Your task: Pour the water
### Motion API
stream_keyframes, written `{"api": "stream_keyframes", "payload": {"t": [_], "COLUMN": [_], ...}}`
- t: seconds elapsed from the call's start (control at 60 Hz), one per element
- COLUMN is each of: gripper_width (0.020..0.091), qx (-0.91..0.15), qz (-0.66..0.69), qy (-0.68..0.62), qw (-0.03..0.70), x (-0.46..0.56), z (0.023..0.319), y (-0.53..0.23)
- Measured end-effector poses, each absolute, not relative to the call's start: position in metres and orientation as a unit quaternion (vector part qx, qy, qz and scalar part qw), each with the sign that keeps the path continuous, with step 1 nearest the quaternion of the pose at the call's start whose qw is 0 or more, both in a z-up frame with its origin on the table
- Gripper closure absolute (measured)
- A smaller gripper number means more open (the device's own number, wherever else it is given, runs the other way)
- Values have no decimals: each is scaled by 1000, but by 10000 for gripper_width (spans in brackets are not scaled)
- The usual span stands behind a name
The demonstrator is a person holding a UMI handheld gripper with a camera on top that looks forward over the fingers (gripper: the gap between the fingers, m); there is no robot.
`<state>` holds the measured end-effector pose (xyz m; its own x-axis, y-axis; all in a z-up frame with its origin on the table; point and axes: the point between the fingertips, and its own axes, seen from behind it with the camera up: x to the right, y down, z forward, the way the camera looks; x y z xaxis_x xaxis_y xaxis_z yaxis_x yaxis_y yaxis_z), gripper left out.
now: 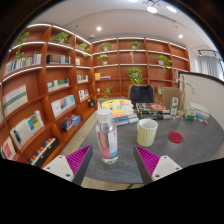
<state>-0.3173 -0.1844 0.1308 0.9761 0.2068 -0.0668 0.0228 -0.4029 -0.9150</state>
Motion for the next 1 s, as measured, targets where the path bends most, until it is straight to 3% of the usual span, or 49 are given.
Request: {"api": "stream_keyframes", "payload": {"t": [0.033,0.1,0.283,0.333,0.4,0.5,0.6,0.8,1.0], "gripper_width": [222,221,235,327,549,617,733,734,735], "qx": [-829,-826,-807,-800,-794,-785,-782,-789,-824], "qz": [84,81,74,71,72,67,53,55,164], "qy": [-69,-70,-63,-57,-51,-52,-46,-20,80], "qw": [548,554,582,593,602,614,619,612,537], "x": [-353,-368,-382,-382,-385,-385,-381,-374,-380], "z": [110,97,86,85,82,84,83,79,95], "y": [-176,-157,-110,-101,-91,-86,-84,-75,-61]}}
